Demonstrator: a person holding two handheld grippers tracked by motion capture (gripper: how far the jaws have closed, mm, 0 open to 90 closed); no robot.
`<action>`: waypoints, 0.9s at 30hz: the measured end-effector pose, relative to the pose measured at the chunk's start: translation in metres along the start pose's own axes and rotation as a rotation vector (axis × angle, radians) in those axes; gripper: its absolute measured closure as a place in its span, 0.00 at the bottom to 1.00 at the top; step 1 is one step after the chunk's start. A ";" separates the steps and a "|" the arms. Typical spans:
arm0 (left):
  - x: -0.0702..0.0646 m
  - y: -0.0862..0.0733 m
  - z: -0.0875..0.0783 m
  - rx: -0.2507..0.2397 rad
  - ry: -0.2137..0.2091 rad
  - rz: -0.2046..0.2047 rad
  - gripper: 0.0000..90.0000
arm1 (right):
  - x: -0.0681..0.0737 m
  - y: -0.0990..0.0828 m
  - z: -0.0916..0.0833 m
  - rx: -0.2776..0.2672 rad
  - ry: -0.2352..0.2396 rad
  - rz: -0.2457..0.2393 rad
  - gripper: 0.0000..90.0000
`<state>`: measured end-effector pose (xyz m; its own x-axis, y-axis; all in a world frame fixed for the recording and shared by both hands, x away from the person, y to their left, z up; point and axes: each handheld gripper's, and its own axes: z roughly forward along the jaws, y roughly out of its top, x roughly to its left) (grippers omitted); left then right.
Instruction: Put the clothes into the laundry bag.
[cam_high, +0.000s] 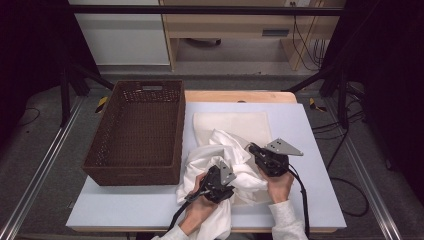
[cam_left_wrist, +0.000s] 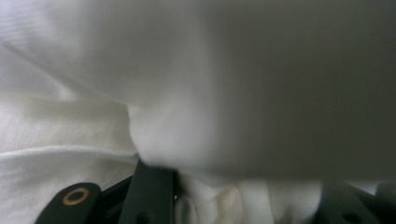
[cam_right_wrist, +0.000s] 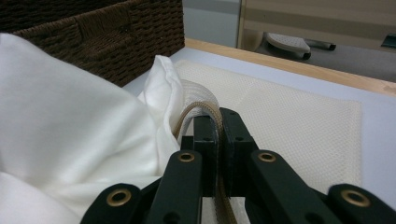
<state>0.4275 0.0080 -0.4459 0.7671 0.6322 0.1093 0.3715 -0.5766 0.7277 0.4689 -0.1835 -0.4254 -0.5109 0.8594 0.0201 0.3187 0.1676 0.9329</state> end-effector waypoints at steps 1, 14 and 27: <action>0.000 0.001 0.002 0.004 0.000 -0.002 0.68 | 0.001 0.000 0.001 0.002 0.001 0.001 0.96; 0.006 -0.005 -0.028 -0.296 -0.163 -0.139 0.40 | -0.002 -0.006 0.002 0.017 -0.031 -0.006 0.96; -0.019 0.017 0.029 -0.131 -0.006 -0.023 0.81 | 0.000 -0.005 0.002 0.027 -0.033 -0.006 0.96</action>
<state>0.4346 -0.0287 -0.4546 0.7627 0.6408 0.0880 0.3177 -0.4897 0.8120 0.4689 -0.1839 -0.4311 -0.4869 0.8735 0.0021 0.3375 0.1859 0.9228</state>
